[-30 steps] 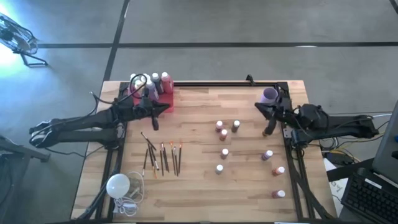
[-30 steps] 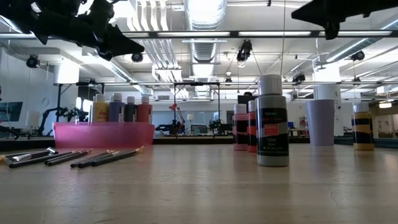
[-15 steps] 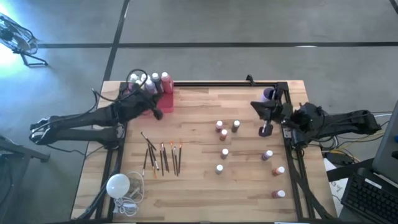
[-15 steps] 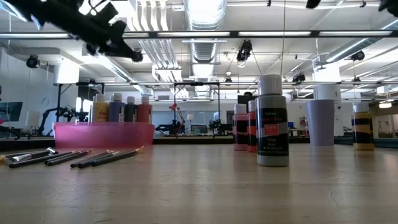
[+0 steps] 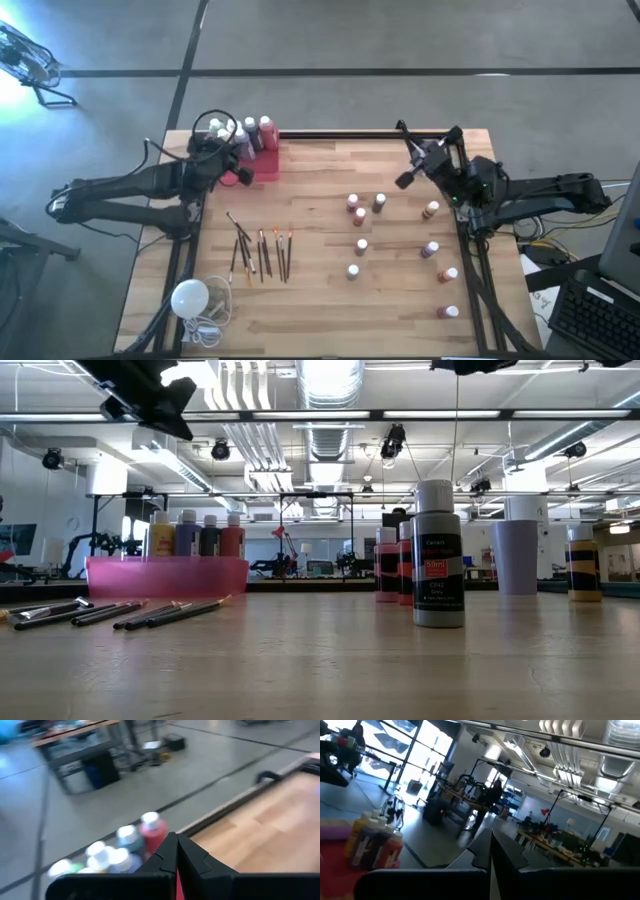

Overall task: Pick & Place Paint Supplies
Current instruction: Put the gold paint brush into the purple cup

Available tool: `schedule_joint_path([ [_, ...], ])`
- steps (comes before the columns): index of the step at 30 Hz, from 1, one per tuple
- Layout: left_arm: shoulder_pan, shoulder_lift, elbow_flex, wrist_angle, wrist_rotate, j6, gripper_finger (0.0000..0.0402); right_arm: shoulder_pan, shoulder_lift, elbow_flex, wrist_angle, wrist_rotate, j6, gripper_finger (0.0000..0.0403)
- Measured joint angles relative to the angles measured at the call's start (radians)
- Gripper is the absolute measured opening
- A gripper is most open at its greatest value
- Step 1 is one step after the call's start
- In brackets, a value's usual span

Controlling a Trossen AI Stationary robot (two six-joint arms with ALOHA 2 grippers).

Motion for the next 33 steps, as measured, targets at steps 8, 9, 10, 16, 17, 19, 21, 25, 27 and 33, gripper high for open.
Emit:
schedule_joint_path([
  [8, -0.007, 0.002, -0.001, -0.001, -0.035, -0.137, 0.0003, -0.064, 0.084, 0.018, 0.093, -0.140, -0.010, 0.0008],
  [9, -0.007, 0.002, -0.001, -0.001, -0.014, -0.153, 0.0003, -0.068, 0.093, 0.026, 0.093, -0.154, -0.007, 0.0008],
  [10, -0.007, 0.002, -0.004, -0.002, 0.007, -0.165, 0.0003, -0.071, 0.101, 0.035, 0.093, -0.163, 0.001, 0.0008],
  [16, -0.007, 0.007, -0.007, -0.007, 0.025, -0.188, 0.0015, -0.071, 0.157, 0.064, 0.092, -0.179, 0.009, 0.0008],
  [17, -0.007, 0.009, -0.008, -0.007, 0.025, -0.193, 0.0017, -0.071, 0.167, 0.064, 0.089, -0.178, 0.001, 0.0008],
  [19, -0.007, 0.012, -0.010, -0.007, 0.032, -0.213, 0.0018, -0.071, 0.187, 0.064, 0.087, -0.164, -0.048, 0.0008],
  [21, -0.007, 0.016, -0.010, -0.006, 0.048, -0.233, 0.0017, -0.071, 0.210, 0.064, 0.086, -0.142, -0.088, 0.0008],
  [25, -0.007, 0.036, -0.011, -0.006, 0.066, -0.246, 0.0016, -0.071, 0.262, 0.064, 0.084, -0.128, -0.094, 0.0008],
  [27, -0.007, 0.050, -0.011, -0.005, 0.067, -0.256, 0.0016, -0.070, 0.286, 0.065, 0.091, -0.128, -0.096, 0.0008],
  [33, -0.007, 0.087, -0.011, 0.003, 0.070, -0.269, 0.0016, -0.070, 0.350, 0.083, 0.090, -0.128, -0.096, 0.0008],
])
